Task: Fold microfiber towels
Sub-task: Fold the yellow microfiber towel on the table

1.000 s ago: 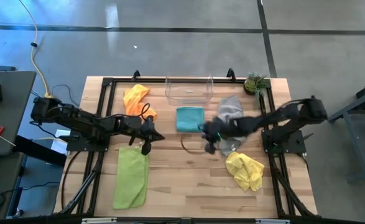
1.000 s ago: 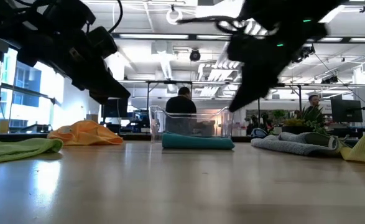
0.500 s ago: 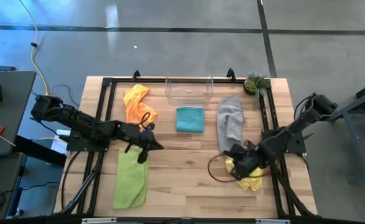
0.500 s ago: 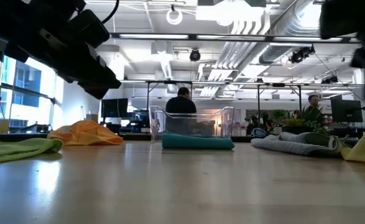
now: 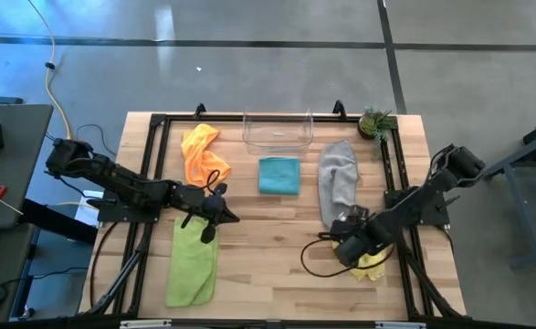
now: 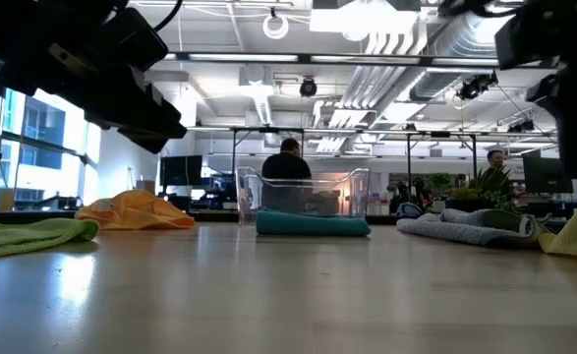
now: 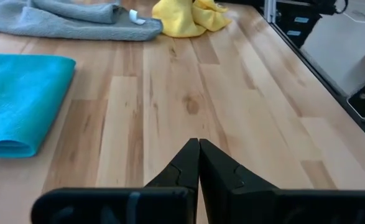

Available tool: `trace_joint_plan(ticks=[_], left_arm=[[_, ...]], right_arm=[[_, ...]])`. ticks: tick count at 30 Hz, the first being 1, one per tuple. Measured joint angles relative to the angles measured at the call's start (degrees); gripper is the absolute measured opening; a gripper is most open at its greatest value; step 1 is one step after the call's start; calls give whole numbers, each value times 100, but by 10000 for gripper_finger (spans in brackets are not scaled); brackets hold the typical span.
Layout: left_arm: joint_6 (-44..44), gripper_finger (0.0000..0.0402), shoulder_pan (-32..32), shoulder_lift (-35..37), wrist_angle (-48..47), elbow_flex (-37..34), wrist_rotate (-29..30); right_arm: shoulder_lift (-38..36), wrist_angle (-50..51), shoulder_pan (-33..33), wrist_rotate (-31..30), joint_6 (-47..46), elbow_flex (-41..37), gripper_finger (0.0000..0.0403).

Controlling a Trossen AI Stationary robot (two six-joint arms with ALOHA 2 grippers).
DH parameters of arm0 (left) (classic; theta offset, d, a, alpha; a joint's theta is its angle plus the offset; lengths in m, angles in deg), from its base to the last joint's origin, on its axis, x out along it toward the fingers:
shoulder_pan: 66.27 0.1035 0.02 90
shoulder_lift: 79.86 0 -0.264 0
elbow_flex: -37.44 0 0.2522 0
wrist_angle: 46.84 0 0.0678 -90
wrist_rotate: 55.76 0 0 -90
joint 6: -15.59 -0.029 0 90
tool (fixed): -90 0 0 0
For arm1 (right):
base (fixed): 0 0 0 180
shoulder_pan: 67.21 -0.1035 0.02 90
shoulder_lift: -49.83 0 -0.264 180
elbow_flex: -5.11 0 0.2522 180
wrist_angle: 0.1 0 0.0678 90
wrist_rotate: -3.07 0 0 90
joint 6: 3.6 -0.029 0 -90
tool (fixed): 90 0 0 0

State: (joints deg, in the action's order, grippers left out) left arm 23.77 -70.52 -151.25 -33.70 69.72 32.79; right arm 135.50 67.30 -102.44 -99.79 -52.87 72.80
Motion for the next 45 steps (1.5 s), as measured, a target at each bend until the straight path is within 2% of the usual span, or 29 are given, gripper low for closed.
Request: trace_joint_plan(ticks=[5, 8, 11, 15, 17, 21, 25, 31, 36, 39, 45], left_arm=[[-43, 0, -120, 0, -4, 0, 22], [-43, 0, -171, 0, -4, 0, 22], [-89, 0, -188, 0, -4, 0, 22], [-89, 0, -188, 0, -4, 0, 23], [-89, 0, -186, 0, -4, 0, 60], [-169, 0, -187, 0, 4, 0, 81], [-306, 0, -186, 0, 2, 0, 81], [-559, 0, -296, 0, -7, 0, 189], [-643, 0, -479, 2, -86, 0, 487], [-611, 0, -587, 4, -223, 0, 532], [-409, 0, -818, 7, -315, 0, 713]], right_arm=[[483, -154, 302, 572, 689, 3, 220], [714, -142, 410, 930, 825, 3, 193], [800, -196, 412, 1198, 929, 3, 137], [705, -235, 410, 1329, 892, 184, 32], [585, -260, 381, 1222, 881, 441, 11], [402, -341, 375, 775, 996, 1165, 28], [399, -762, 579, 233, 1589, 1781, 8], [834, -2054, 1270, 180, 2566, 1907, 8], [1406, -2673, 1739, 187, 2809, 1902, 15], [1593, -2820, 1923, 239, 2989, 1902, 40], [1437, -2359, 2033, 252, 3023, 2282, 132]])
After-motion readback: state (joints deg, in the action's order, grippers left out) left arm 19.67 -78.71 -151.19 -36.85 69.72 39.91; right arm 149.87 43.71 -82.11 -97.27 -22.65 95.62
